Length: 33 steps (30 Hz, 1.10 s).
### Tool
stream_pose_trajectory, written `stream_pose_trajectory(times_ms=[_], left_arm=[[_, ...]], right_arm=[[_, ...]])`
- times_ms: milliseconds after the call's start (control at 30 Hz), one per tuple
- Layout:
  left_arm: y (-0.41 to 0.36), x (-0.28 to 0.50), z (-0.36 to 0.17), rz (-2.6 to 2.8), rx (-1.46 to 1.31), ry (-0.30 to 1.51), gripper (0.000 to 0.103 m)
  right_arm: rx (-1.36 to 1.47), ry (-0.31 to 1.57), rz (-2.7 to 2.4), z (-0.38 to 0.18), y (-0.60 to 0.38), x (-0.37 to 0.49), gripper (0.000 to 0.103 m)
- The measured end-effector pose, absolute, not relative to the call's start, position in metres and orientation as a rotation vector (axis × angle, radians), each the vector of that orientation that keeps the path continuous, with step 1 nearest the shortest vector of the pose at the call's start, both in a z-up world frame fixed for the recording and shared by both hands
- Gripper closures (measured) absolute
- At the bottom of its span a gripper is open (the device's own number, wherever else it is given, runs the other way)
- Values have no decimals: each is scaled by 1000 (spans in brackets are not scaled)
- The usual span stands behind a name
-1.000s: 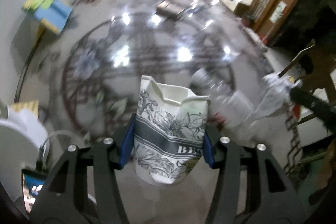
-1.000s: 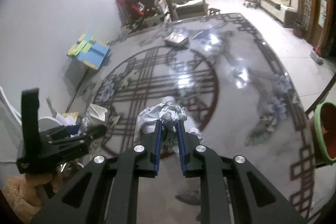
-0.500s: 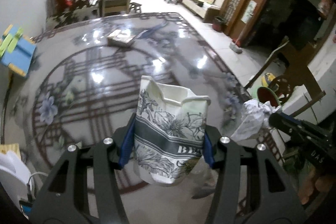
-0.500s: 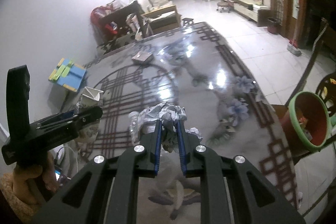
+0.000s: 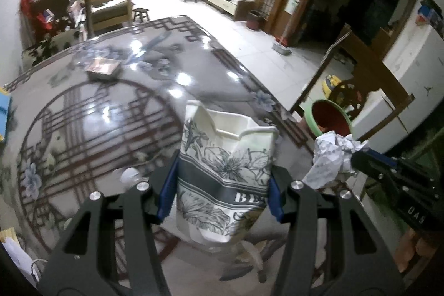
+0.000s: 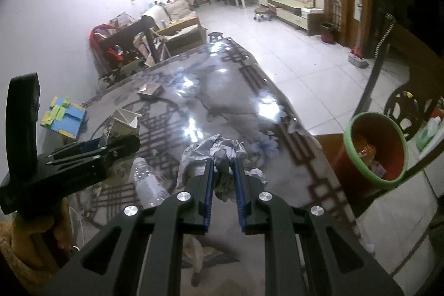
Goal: Collect trash
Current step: 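Carry the white paper cup and crumpled paper to the red bin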
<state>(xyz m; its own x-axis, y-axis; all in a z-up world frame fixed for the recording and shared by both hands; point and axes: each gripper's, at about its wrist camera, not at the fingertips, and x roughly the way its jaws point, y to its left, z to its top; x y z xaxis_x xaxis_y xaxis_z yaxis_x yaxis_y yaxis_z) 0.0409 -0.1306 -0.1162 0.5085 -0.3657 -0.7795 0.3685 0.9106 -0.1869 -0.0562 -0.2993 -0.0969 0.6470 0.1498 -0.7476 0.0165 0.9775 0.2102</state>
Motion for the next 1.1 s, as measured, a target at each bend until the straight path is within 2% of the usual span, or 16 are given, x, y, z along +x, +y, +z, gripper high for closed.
stream_pose_trajectory(times_ms=[533, 1100], left_arm=[[-220, 70, -112, -422, 0, 938, 51], [-316, 101, -135, -409, 90, 1020, 51]], right_arm=[[181, 869, 150, -97, -370, -33, 88], [326, 828, 31, -110, -489, -11, 88]])
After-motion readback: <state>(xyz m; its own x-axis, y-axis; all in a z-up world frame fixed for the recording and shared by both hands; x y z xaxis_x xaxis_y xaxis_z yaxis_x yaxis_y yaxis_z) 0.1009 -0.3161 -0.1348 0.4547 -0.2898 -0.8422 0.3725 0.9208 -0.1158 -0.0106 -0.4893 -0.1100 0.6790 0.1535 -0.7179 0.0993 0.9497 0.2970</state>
